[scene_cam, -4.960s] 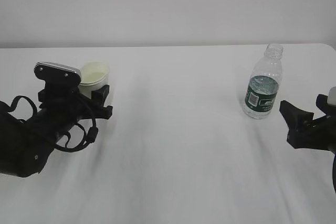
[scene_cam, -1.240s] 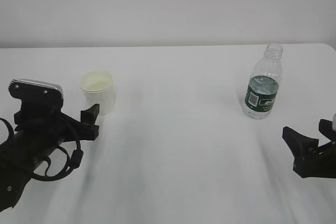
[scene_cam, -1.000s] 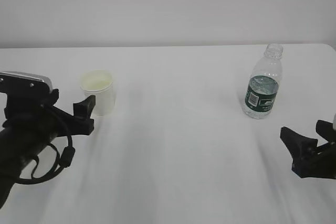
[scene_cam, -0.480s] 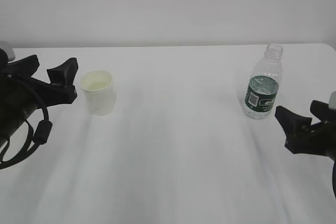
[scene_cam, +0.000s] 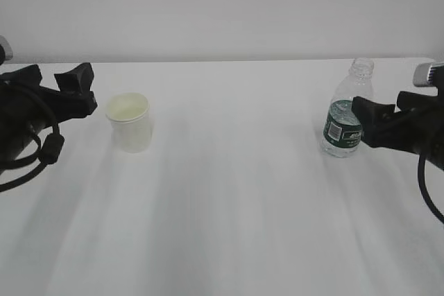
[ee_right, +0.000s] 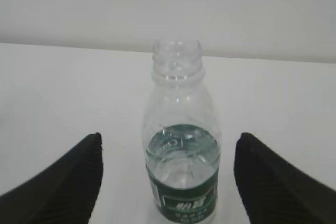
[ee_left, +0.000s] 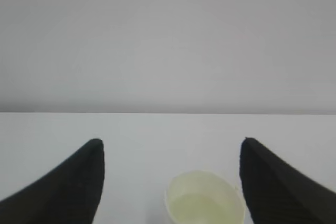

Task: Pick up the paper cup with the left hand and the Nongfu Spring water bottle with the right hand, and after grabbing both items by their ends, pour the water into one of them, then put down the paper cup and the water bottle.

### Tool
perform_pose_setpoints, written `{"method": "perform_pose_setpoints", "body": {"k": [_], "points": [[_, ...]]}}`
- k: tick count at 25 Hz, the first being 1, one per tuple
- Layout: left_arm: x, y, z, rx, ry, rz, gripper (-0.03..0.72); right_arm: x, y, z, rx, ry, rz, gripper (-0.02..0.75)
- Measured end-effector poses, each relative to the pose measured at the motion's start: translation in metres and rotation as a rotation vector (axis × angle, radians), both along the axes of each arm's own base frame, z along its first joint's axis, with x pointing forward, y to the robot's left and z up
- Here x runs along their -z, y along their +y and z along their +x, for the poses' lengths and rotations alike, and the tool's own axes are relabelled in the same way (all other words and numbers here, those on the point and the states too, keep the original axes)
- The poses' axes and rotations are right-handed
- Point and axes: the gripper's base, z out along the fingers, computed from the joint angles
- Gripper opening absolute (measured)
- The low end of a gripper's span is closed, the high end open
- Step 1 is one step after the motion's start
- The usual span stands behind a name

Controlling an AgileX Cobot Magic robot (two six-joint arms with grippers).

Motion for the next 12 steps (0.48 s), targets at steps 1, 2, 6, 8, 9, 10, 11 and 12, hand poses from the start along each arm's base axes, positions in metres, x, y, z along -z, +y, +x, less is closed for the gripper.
{"method": "perform_pose_setpoints", "body": {"k": [1,2,6,8,9,10,11,12], "points": [[-0.004,-0.001,0.002,-0.003,-0.008,-0.007,0.576,-0.005,0.0,0.003,0.001,-0.002,-0.001,0.592],[-0.009,-0.002,0.003,-0.002,-0.011,-0.015,0.576,-0.012,0.001,0.006,0.002,-0.007,-0.002,0.592],[-0.029,-0.007,0.008,0.018,-0.018,-0.032,0.576,-0.04,0.002,0.014,0.006,-0.024,-0.005,0.59],[-0.04,-0.009,0.01,0.024,-0.028,-0.027,0.576,-0.053,0.002,0.016,0.008,-0.032,-0.006,0.587],[-0.045,-0.009,0.01,0.025,-0.034,-0.034,0.576,-0.06,0.002,0.017,0.009,-0.034,-0.007,0.582],[-0.05,-0.009,0.01,0.023,-0.043,-0.042,0.576,-0.065,0.002,0.017,0.01,-0.03,-0.009,0.575],[-0.057,-0.008,0.009,0.022,-0.049,-0.057,0.576,-0.07,0.001,0.016,0.011,-0.029,-0.01,0.568],[-0.063,-0.008,0.008,0.026,-0.054,-0.063,0.576,-0.075,0.001,0.015,0.013,-0.029,-0.011,0.563]]}}
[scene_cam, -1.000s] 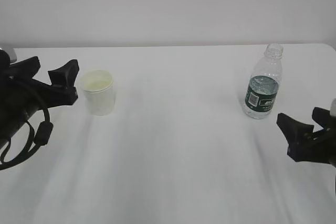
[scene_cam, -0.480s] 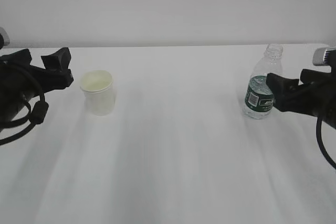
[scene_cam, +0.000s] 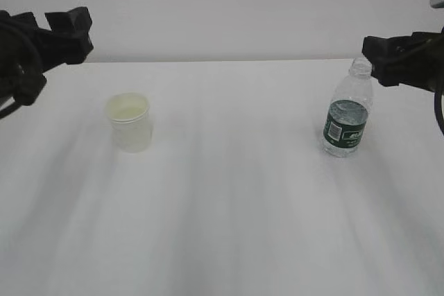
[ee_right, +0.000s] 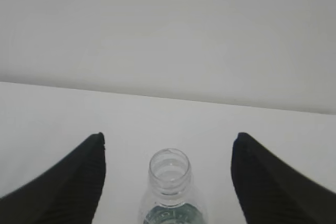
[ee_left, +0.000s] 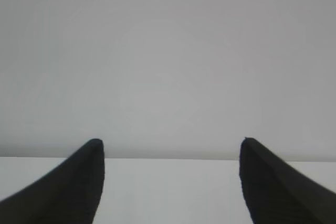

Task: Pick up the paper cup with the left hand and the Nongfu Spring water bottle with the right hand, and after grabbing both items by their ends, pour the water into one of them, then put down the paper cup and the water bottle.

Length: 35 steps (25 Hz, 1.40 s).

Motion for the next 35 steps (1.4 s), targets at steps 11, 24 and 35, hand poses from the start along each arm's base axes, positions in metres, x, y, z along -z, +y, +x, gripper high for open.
{"method": "perform_pose_setpoints", "body": {"k": [11,24,35], "points": [[-0.05,0.012,-0.022,0.082,-0.008,0.023,0.576,-0.044,-0.007,-0.036,0.005,-0.015,-0.016,0.558],[-0.099,0.031,-0.073,0.202,-0.094,-0.019,0.576,-0.09,-0.02,-0.108,0.018,-0.056,-0.078,0.557],[-0.124,0.048,-0.113,0.272,-0.185,0.02,0.565,-0.103,-0.028,-0.144,0.037,-0.082,-0.1,0.554]]}}
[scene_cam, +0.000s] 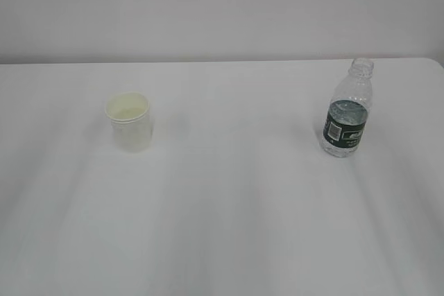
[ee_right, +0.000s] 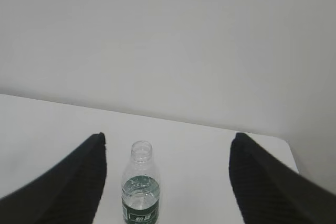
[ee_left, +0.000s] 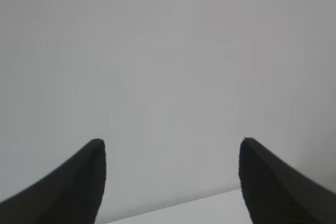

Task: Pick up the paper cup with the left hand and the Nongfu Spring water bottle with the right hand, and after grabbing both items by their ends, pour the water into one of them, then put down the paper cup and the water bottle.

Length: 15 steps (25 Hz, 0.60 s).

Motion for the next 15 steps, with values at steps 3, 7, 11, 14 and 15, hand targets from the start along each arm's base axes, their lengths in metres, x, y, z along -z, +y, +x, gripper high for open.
{"method": "perform_pose_setpoints", "body": {"k": [3,7,11,14,15], "points": [[-0.002,0.006,-0.009,0.002,-0.007,0.035,0.55,0.001,0.0,-0.001,0.003,0.012,-0.002,0.554],[-0.003,0.017,-0.016,-0.024,0.009,0.068,0.544,0.002,-0.001,-0.002,0.005,0.029,0.0,0.554],[-0.005,0.031,-0.025,-0.075,0.014,0.095,0.542,0.003,0.0,-0.002,0.004,0.033,0.014,0.554],[-0.006,0.039,-0.034,-0.114,0.011,0.106,0.542,0.003,0.0,-0.002,0.004,0.035,0.013,0.554],[-0.007,0.042,-0.037,-0.127,0.007,0.106,0.542,0.003,0.0,-0.002,0.004,0.035,0.013,0.554]]}}
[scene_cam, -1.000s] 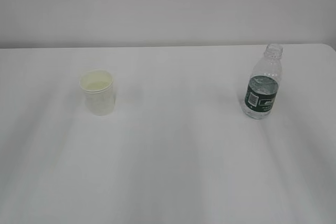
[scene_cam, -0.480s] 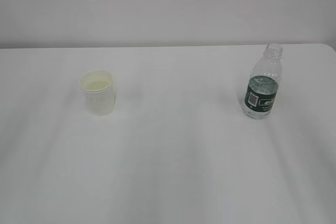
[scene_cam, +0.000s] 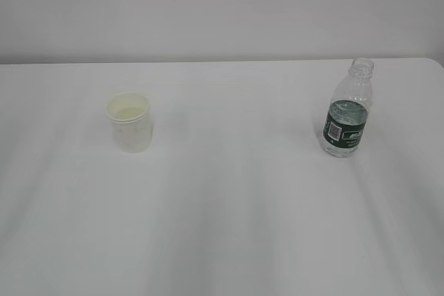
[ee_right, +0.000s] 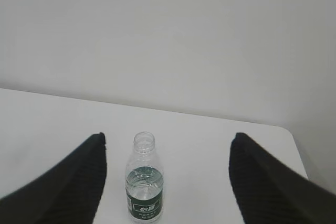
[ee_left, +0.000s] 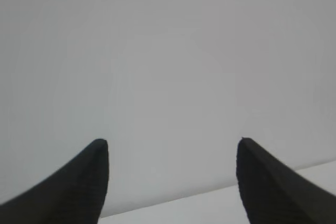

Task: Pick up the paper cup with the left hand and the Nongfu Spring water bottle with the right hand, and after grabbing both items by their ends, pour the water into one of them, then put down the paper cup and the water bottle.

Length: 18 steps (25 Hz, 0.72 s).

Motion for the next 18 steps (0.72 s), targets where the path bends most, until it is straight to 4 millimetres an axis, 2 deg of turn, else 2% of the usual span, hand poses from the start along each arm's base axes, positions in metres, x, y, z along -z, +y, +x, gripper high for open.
{"method": "perform_pose_setpoints", "body": {"k": [8,18], "points": [[-0.005,0.007,-0.016,-0.023,-0.038,-0.003,0.54,0.0,0.0,0.0,0.0,0.0,0.0,0.554],[-0.006,0.006,-0.02,0.002,-0.002,0.017,0.536,-0.001,-0.001,-0.002,0.011,0.059,-0.008,0.554]]}}
